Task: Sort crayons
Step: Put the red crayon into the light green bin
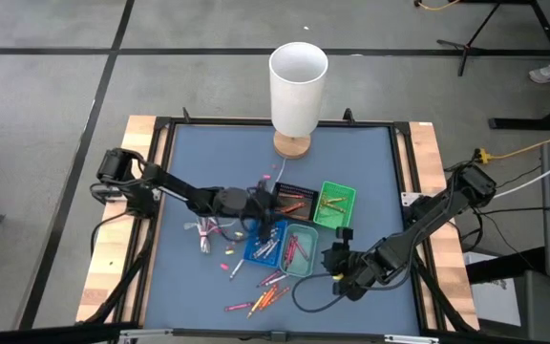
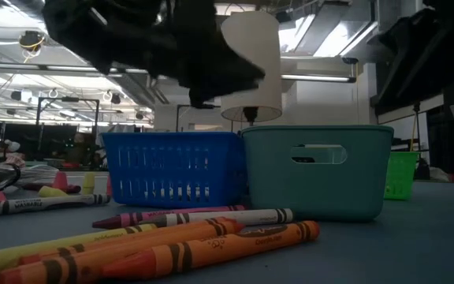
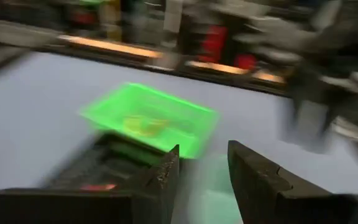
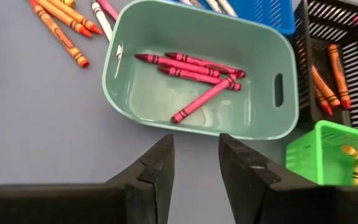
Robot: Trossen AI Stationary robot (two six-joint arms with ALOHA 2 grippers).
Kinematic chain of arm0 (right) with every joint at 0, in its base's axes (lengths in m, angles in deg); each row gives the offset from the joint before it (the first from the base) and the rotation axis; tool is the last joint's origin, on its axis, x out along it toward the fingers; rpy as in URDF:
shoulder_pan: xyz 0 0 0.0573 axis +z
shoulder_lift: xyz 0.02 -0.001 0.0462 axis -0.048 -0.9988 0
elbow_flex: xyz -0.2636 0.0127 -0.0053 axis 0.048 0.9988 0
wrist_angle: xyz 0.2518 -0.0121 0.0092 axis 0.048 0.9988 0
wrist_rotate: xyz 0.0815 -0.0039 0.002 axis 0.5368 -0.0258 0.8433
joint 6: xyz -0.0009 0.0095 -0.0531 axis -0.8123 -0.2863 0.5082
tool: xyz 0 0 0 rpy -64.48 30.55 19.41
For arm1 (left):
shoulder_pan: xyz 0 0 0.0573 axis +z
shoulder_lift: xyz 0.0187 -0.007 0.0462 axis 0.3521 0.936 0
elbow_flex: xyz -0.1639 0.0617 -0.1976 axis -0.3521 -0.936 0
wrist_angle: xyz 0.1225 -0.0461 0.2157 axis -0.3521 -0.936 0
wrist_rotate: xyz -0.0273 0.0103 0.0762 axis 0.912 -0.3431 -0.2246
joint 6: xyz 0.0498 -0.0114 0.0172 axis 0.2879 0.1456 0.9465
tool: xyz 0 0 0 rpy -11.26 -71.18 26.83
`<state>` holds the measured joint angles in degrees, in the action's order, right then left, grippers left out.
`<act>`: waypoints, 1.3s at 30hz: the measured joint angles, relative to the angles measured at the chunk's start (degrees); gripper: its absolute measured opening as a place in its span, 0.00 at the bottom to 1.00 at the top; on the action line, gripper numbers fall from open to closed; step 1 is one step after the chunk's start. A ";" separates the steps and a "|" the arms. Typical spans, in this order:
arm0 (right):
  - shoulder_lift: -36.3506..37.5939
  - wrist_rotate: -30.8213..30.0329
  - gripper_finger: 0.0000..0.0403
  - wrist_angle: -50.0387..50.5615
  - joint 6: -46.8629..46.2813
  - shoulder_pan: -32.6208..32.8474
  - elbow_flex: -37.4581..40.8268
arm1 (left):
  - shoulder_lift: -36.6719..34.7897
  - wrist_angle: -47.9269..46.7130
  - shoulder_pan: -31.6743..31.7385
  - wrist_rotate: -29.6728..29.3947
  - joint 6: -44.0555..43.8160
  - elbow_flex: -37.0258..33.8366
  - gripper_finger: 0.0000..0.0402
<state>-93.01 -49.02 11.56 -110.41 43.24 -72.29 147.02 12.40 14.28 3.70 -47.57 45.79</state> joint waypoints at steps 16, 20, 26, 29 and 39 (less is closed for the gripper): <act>-0.02 1.65 0.31 -1.43 0.01 0.02 0.13 | -1.17 -14.32 -28.44 -2.49 -1.45 4.76 0.30; -0.02 1.78 0.31 -1.79 0.02 0.02 0.13 | -1.13 -19.63 -36.32 -13.25 -9.77 4.76 0.30; -0.02 2.27 0.31 -2.90 0.02 0.02 0.13 | -0.13 -23.43 -44.52 -24.37 -20.72 4.76 0.30; -0.02 2.28 0.31 -2.85 0.02 0.02 0.13 | 2.16 -23.25 -46.46 -25.55 -23.48 4.76 0.30; -0.02 2.99 0.31 -3.25 0.03 0.01 0.11 | 9.51 -22.94 -47.20 -25.40 -26.14 4.76 0.30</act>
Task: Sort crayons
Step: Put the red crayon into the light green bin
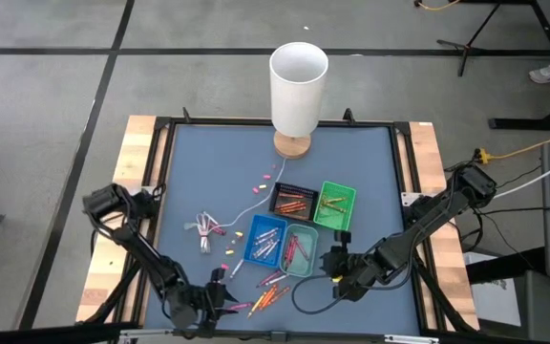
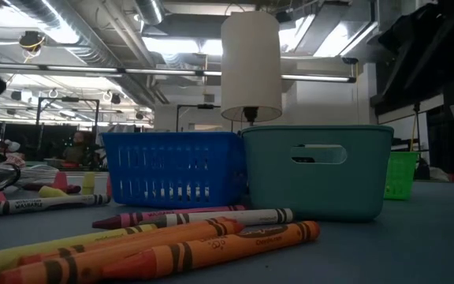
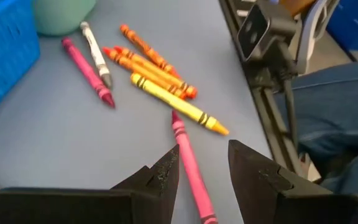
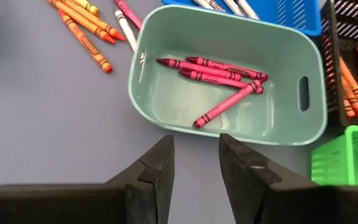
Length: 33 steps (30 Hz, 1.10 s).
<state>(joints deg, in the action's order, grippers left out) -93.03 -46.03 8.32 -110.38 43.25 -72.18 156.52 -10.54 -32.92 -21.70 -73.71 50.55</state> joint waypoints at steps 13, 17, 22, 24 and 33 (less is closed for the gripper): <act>0.00 8.30 0.31 -12.64 5.48 0.01 0.00 | 4.77 0.71 -0.07 2.26 -2.80 -0.04 0.30; 0.00 8.30 0.31 -16.47 7.97 0.01 0.00 | 4.83 -0.27 -0.07 1.59 -2.80 0.06 0.30; 0.00 8.47 0.31 -18.59 9.06 0.01 0.00 | 4.86 -0.95 -0.07 1.07 -2.80 0.07 0.23; 0.00 8.72 0.31 -19.01 9.09 0.00 0.00 | 4.88 -1.09 -0.07 0.62 -2.80 0.07 0.19; 0.00 8.73 0.31 -18.85 9.10 -0.01 0.00 | 4.90 -1.32 -0.04 0.03 -2.82 0.00 0.03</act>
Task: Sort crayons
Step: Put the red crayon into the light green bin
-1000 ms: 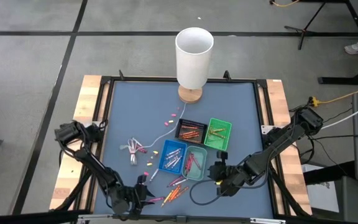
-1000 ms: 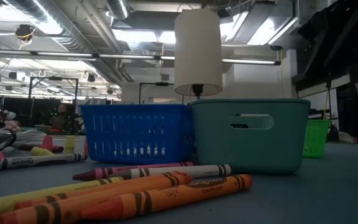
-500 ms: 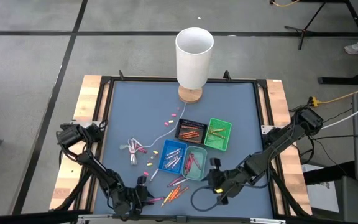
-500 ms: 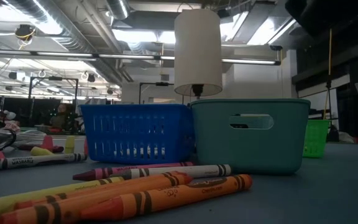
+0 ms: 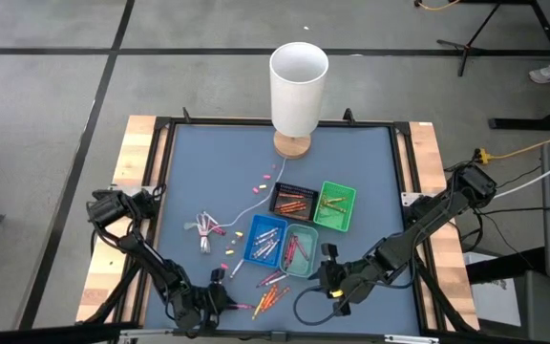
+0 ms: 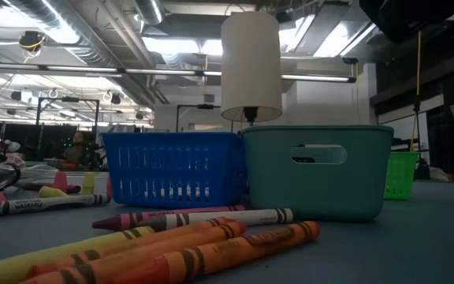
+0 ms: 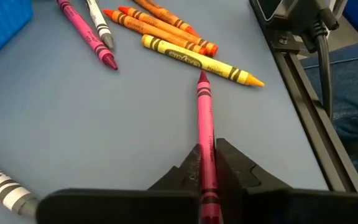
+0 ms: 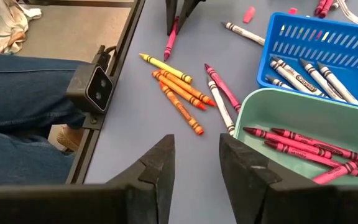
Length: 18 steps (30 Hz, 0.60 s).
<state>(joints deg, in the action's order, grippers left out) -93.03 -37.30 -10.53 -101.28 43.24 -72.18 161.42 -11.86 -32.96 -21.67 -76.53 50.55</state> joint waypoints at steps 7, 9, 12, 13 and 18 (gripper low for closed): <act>0.00 -0.01 0.31 0.01 0.00 0.00 0.00 | -0.50 -0.25 0.09 0.44 0.02 -0.07 0.03; 0.00 -0.01 0.31 0.02 0.00 0.01 0.00 | -1.33 -0.57 0.09 0.77 0.02 -0.09 0.03; 0.00 -0.01 0.31 0.00 0.00 0.02 0.00 | -3.02 -1.44 0.09 0.79 0.04 -0.22 0.03; 0.00 -0.01 0.31 0.04 0.02 0.00 0.00 | -3.86 -1.67 0.11 0.74 0.04 -0.22 0.03; 0.00 -0.01 0.31 0.09 0.09 0.00 0.00 | -7.41 -1.92 1.01 0.19 0.07 -0.20 0.03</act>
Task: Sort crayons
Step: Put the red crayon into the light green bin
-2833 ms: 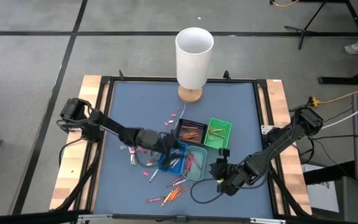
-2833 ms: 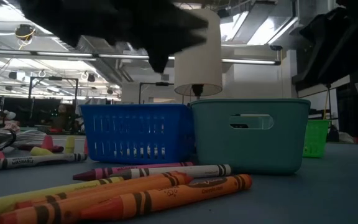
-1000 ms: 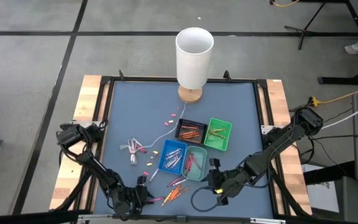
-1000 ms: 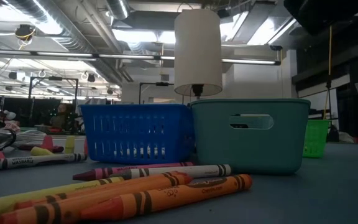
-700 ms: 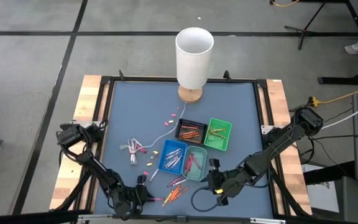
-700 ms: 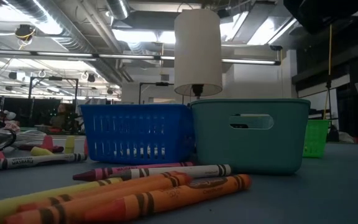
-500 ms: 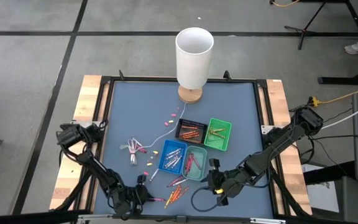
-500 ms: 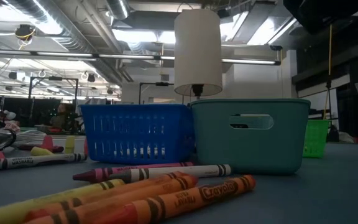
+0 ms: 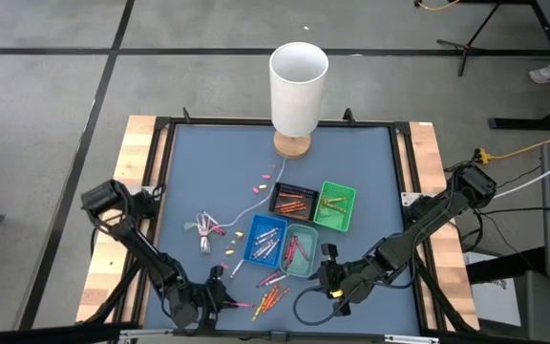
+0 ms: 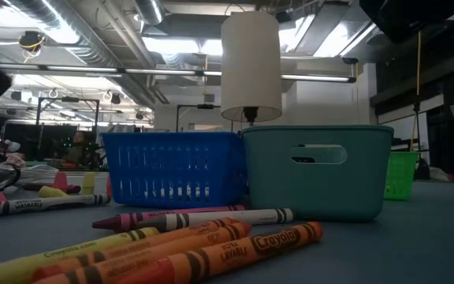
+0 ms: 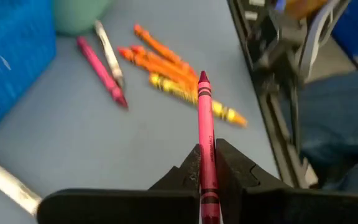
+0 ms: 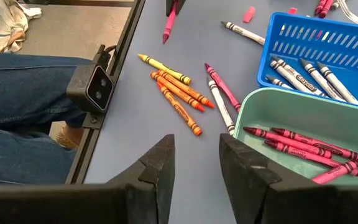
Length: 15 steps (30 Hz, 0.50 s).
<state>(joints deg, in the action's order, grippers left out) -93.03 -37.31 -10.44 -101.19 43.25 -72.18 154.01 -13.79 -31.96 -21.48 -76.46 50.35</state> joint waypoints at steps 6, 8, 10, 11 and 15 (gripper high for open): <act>0.00 0.00 0.31 0.07 0.02 0.00 0.00 | -2.44 1.02 4.43 -0.24 5.59 0.07 0.03; 0.00 0.00 0.31 0.10 0.02 0.01 0.00 | -2.44 2.49 6.47 -0.24 8.62 0.07 0.03; 0.00 0.00 0.31 0.10 0.02 0.01 0.00 | -2.44 4.51 8.87 0.42 11.37 0.07 0.03; 0.00 0.00 0.31 0.09 0.02 0.02 0.00 | -2.47 5.18 10.16 1.00 12.44 0.09 0.03; -0.01 0.00 0.31 0.12 0.02 0.02 0.00 | -2.48 9.15 15.33 2.44 16.51 0.09 0.03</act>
<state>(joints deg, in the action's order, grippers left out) -93.04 -37.31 -10.33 -101.17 43.26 -72.18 151.53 -4.63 -16.63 -19.03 -59.96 50.44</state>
